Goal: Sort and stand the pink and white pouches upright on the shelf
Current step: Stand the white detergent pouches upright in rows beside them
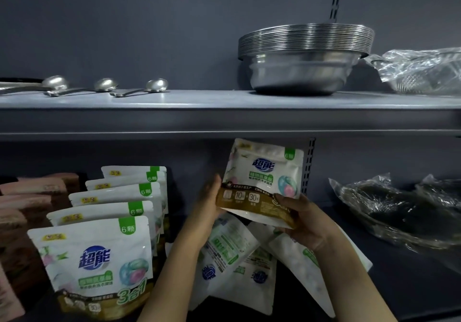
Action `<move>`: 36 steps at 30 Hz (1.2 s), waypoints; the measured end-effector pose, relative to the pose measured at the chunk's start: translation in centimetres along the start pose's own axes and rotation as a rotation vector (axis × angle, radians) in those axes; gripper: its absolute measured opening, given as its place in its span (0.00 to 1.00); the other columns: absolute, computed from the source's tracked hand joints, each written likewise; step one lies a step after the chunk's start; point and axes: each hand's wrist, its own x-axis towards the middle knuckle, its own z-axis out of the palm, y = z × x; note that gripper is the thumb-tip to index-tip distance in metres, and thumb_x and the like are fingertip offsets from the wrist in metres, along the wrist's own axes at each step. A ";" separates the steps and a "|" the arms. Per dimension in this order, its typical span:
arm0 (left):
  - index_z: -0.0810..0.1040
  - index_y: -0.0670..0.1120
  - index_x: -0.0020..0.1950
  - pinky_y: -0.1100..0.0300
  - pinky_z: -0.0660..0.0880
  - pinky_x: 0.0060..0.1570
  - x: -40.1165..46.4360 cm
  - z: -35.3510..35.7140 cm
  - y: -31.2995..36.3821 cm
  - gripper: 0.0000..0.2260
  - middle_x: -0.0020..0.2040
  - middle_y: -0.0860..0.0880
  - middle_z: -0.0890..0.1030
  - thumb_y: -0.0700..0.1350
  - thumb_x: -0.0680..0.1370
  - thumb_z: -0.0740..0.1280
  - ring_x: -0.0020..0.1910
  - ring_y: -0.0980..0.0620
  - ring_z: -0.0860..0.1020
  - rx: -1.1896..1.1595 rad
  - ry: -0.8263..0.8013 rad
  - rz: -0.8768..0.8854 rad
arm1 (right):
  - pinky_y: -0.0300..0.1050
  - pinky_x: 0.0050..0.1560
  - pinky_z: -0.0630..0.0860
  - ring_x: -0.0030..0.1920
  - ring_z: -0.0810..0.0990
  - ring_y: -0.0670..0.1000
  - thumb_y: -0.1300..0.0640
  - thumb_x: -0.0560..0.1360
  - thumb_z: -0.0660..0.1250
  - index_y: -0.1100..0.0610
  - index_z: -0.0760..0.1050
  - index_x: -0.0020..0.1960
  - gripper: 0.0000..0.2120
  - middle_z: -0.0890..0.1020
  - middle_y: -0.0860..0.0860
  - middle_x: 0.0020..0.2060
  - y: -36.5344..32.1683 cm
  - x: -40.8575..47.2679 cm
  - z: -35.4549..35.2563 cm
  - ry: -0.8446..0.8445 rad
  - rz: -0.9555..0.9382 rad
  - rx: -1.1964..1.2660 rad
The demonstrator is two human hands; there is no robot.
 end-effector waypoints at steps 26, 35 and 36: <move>0.72 0.35 0.56 0.51 0.72 0.49 4.6 -1.3 -2.8 0.15 0.56 0.37 0.78 0.47 0.80 0.59 0.57 0.38 0.76 1.013 0.486 0.041 | 0.43 0.45 0.71 0.56 0.79 0.57 0.47 0.73 0.69 0.62 0.75 0.58 0.21 0.81 0.57 0.55 2.2 9.4 1.5 0.401 -0.117 -1.304; 0.66 0.36 0.56 0.49 0.73 0.49 5.3 -2.4 -5.2 0.10 0.54 0.34 0.78 0.43 0.81 0.57 0.54 0.36 0.77 0.792 0.588 -0.001 | 0.43 0.44 0.73 0.54 0.80 0.58 0.48 0.75 0.66 0.63 0.75 0.58 0.20 0.81 0.59 0.54 4.8 11.0 1.4 0.410 -0.032 -1.331; 0.66 0.36 0.56 0.49 0.73 0.50 5.4 -2.3 -5.3 0.10 0.55 0.34 0.78 0.43 0.81 0.56 0.54 0.36 0.77 0.786 0.588 -0.008 | 0.43 0.45 0.73 0.55 0.80 0.57 0.48 0.74 0.67 0.63 0.75 0.59 0.21 0.81 0.59 0.55 4.9 11.2 1.4 0.412 -0.020 -1.309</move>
